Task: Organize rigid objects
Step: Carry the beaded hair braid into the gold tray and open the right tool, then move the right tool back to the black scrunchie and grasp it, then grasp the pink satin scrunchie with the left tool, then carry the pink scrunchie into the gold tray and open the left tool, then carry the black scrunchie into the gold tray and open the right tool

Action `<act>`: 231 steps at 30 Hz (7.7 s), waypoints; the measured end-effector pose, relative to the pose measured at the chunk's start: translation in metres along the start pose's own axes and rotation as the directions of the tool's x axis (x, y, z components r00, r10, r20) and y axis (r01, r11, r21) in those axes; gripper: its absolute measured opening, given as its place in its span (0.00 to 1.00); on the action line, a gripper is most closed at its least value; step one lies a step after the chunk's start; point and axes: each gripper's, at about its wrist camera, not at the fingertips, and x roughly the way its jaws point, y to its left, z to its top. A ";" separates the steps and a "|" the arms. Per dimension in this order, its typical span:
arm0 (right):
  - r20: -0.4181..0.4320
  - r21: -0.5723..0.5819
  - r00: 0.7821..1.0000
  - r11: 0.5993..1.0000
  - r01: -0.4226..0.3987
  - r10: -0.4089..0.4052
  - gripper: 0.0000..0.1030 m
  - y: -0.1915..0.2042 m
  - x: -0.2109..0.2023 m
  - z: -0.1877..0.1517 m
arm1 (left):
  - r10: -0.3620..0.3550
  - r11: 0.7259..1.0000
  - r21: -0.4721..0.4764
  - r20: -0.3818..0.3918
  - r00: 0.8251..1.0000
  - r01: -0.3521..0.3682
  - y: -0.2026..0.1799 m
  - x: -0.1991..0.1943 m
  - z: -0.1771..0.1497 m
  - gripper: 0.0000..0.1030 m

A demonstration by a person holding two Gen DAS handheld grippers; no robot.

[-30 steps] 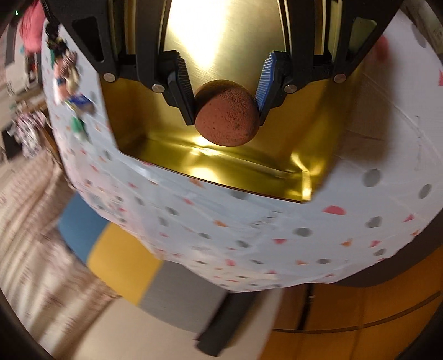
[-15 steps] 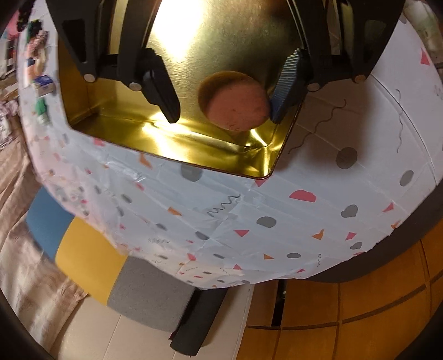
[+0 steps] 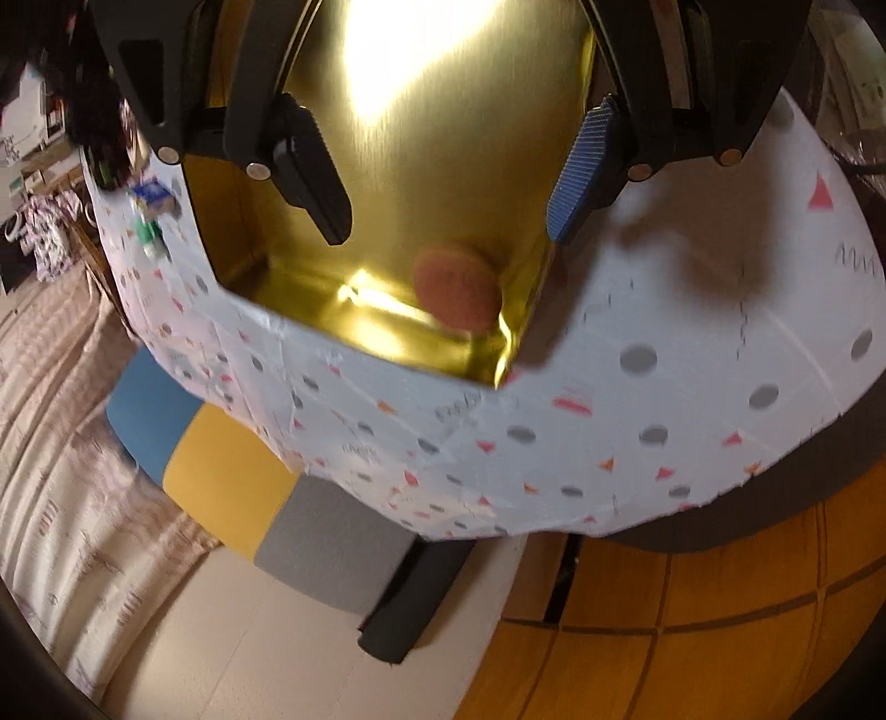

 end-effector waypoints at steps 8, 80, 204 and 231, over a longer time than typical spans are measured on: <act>-0.160 -0.005 0.984 0.997 -0.082 0.080 0.33 0.038 0.095 0.035 | 0.021 0.999 0.037 0.021 1.000 -0.022 0.000 -0.016 -0.024 0.72; 0.068 0.307 0.815 0.789 0.531 -0.575 0.64 -0.275 -0.103 -0.095 | -0.304 0.794 0.442 -0.307 0.902 0.418 -0.234 -0.038 -0.137 0.72; 0.023 0.310 0.743 0.712 0.631 -0.668 0.23 -0.293 -0.063 -0.108 | 0.083 0.992 0.107 -0.113 0.990 -0.071 -0.030 0.040 -0.014 0.46; 0.142 0.200 0.873 0.878 0.436 -0.466 0.23 -0.197 -0.067 -0.079 | -0.173 0.974 0.138 -0.050 0.984 0.178 -0.079 -0.019 -0.071 0.51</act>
